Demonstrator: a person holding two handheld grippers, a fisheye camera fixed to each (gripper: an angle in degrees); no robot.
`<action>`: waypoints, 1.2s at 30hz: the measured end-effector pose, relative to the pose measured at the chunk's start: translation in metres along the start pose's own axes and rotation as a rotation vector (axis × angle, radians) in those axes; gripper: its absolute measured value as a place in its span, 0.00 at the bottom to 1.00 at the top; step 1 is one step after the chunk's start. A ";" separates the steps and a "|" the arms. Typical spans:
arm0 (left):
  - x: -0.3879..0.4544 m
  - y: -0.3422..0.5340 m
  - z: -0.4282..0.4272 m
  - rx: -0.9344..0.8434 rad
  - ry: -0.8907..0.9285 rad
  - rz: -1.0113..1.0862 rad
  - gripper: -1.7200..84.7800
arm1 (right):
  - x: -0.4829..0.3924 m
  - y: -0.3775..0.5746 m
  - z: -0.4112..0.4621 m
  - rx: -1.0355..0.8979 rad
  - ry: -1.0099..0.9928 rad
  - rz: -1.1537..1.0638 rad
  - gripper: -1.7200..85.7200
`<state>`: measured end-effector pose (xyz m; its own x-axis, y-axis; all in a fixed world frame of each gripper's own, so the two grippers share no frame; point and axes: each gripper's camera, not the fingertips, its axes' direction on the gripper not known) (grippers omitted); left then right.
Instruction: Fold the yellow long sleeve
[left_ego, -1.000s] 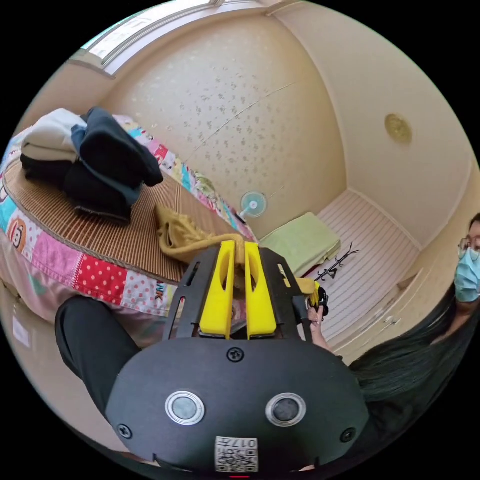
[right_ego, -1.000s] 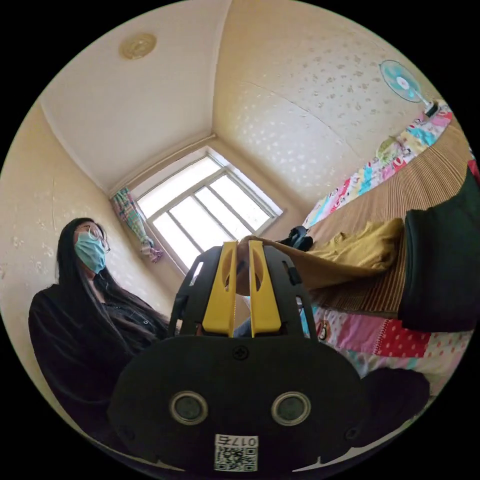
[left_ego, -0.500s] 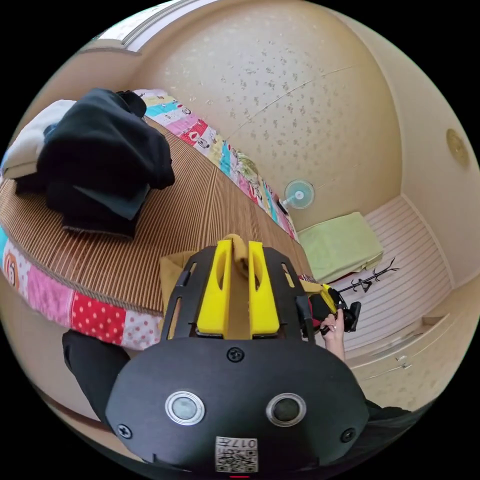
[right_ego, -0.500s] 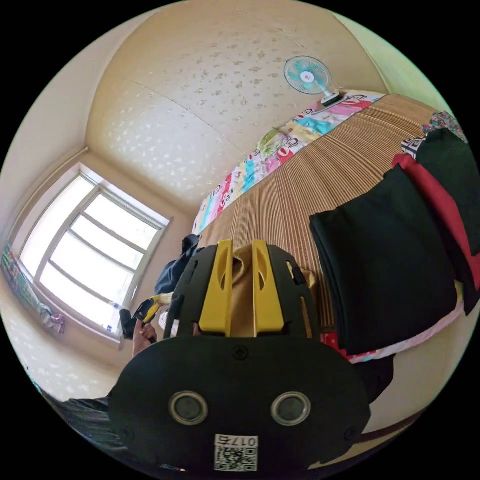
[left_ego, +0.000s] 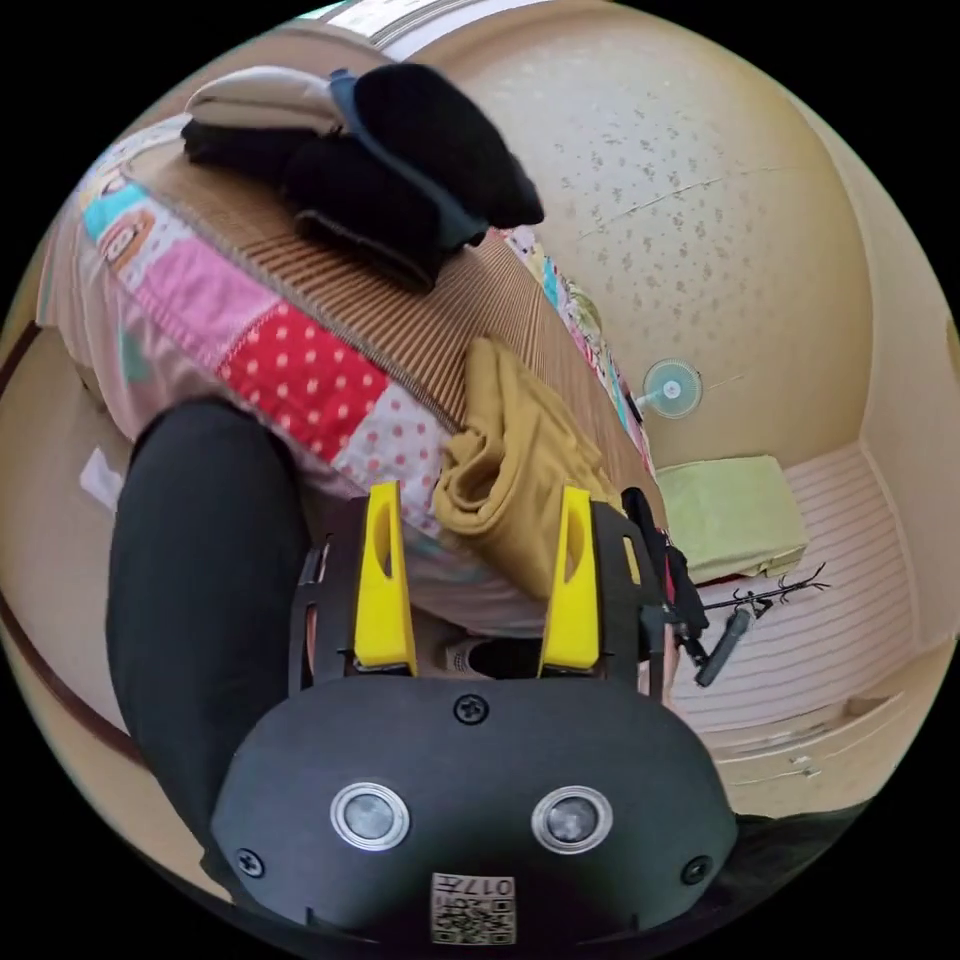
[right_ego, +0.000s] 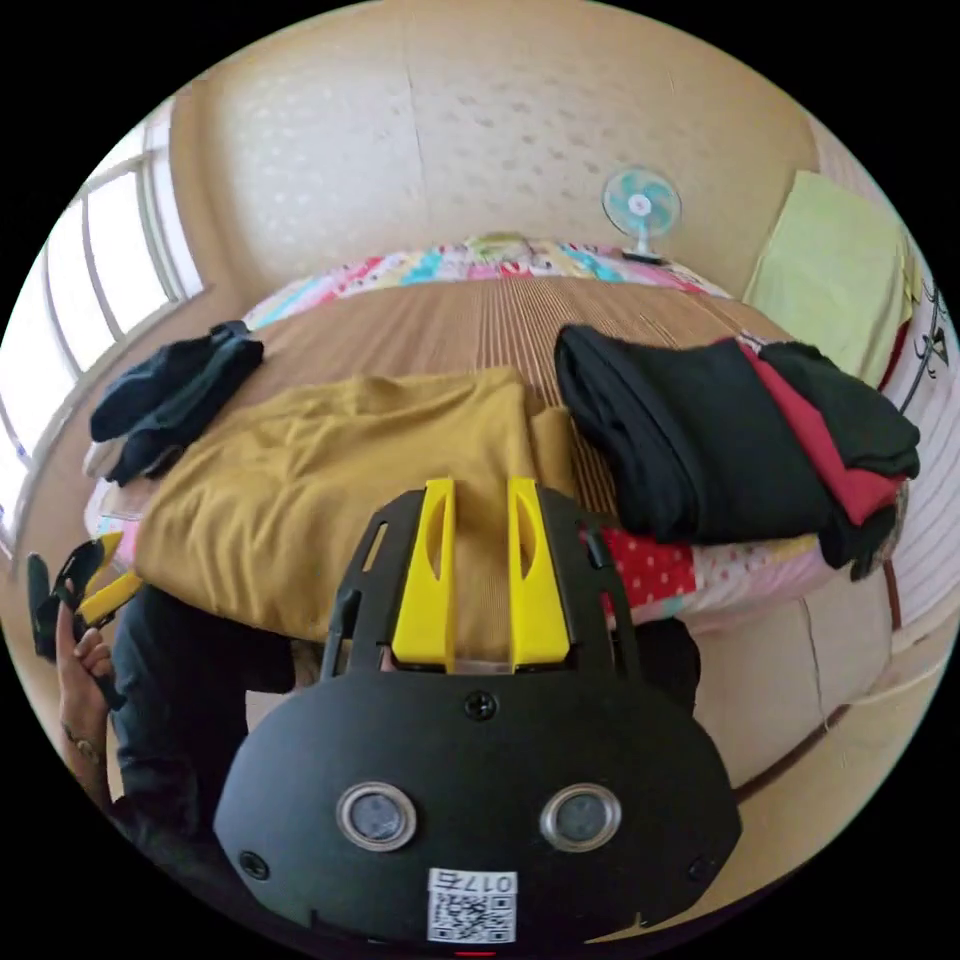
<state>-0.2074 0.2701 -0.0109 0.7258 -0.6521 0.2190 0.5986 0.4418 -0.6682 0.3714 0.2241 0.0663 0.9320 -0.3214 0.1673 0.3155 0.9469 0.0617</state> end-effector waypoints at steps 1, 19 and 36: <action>-0.009 0.001 0.011 -0.031 0.041 -0.026 0.26 | 0.000 0.006 0.007 0.026 -0.014 0.004 0.10; 0.266 0.012 0.084 -0.048 0.219 0.619 0.10 | 0.158 0.017 -0.036 0.133 -0.653 0.377 0.03; 0.235 0.059 0.161 -0.251 0.045 0.589 0.20 | 0.252 0.049 0.008 0.120 -0.876 0.501 0.21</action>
<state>0.0533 0.2422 0.1159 0.8905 -0.3719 -0.2622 0.0024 0.5799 -0.8147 0.6202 0.1894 0.1193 0.4782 0.1764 0.8604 -0.1403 0.9824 -0.1235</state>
